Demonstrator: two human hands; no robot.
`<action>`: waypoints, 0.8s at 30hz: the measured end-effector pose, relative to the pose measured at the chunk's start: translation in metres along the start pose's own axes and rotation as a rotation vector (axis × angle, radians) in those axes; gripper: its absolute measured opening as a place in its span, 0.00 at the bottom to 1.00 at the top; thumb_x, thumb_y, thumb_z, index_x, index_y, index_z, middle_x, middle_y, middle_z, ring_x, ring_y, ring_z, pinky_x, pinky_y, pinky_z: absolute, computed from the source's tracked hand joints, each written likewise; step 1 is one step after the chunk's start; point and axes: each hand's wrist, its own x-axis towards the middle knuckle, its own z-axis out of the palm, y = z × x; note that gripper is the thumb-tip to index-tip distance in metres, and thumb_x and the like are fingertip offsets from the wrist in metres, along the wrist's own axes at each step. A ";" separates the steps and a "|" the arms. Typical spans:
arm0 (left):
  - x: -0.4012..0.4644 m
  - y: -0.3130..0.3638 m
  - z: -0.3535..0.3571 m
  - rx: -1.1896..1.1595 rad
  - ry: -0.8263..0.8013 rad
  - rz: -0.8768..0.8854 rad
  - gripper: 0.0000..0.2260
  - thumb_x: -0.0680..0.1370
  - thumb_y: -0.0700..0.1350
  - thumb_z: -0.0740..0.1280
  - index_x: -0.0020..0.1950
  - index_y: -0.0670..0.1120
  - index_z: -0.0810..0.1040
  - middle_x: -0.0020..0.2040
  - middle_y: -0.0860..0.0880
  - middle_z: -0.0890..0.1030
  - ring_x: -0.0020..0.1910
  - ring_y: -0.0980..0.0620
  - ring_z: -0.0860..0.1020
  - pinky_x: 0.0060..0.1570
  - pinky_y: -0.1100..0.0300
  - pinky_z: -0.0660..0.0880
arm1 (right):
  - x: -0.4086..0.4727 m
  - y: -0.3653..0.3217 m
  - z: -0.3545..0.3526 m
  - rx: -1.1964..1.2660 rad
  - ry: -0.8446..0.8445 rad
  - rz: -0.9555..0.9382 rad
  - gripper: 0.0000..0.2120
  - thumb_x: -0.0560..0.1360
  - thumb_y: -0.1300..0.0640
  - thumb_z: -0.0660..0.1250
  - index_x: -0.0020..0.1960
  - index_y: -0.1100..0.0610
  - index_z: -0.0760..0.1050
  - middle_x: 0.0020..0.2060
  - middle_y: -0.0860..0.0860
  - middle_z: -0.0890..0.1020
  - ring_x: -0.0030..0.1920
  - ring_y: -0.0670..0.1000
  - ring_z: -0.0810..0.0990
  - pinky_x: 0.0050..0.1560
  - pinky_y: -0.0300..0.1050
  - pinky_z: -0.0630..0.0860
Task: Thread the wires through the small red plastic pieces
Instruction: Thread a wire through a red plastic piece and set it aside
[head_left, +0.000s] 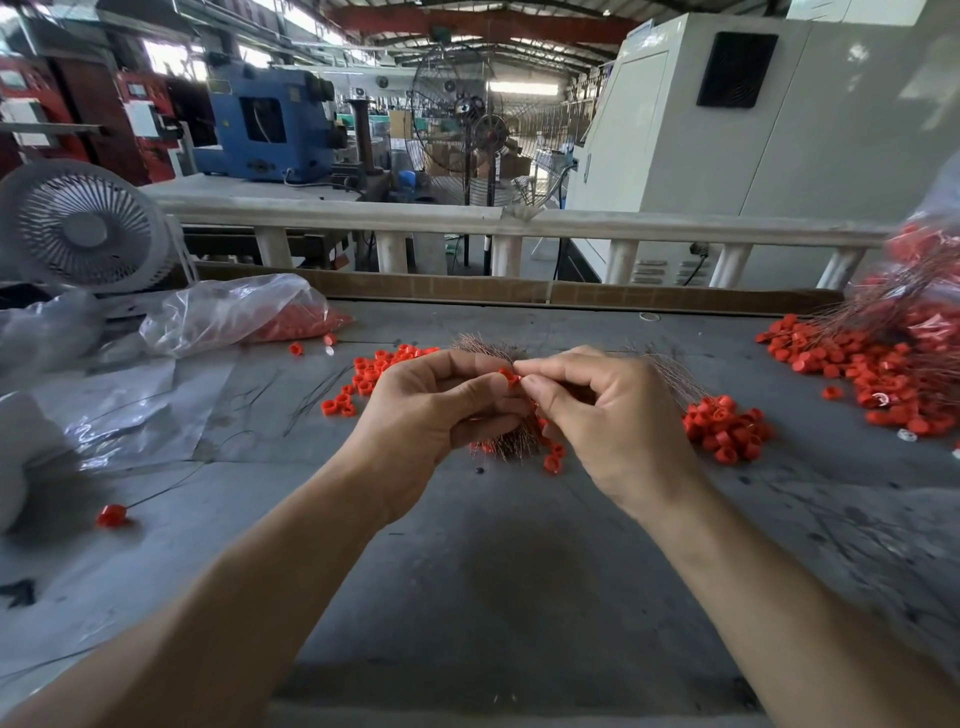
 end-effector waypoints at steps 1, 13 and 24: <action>0.000 0.000 0.000 0.002 -0.001 0.000 0.12 0.70 0.40 0.74 0.52 0.38 0.84 0.46 0.37 0.85 0.45 0.45 0.86 0.45 0.57 0.83 | 0.000 0.000 0.000 -0.011 -0.002 -0.007 0.08 0.77 0.61 0.74 0.55 0.54 0.87 0.46 0.45 0.86 0.45 0.44 0.84 0.51 0.49 0.83; -0.002 0.001 0.001 0.068 -0.041 0.043 0.09 0.71 0.41 0.74 0.50 0.41 0.84 0.47 0.36 0.86 0.47 0.44 0.86 0.45 0.58 0.83 | -0.001 -0.006 0.001 -0.028 0.041 -0.103 0.05 0.76 0.62 0.75 0.48 0.54 0.86 0.42 0.44 0.85 0.47 0.45 0.84 0.51 0.44 0.80; -0.003 -0.001 0.003 0.195 -0.017 0.146 0.08 0.72 0.41 0.74 0.50 0.42 0.84 0.45 0.38 0.86 0.45 0.45 0.87 0.45 0.58 0.83 | -0.001 -0.007 0.001 -0.123 0.042 -0.212 0.06 0.73 0.66 0.76 0.48 0.58 0.87 0.44 0.47 0.85 0.47 0.44 0.83 0.51 0.38 0.79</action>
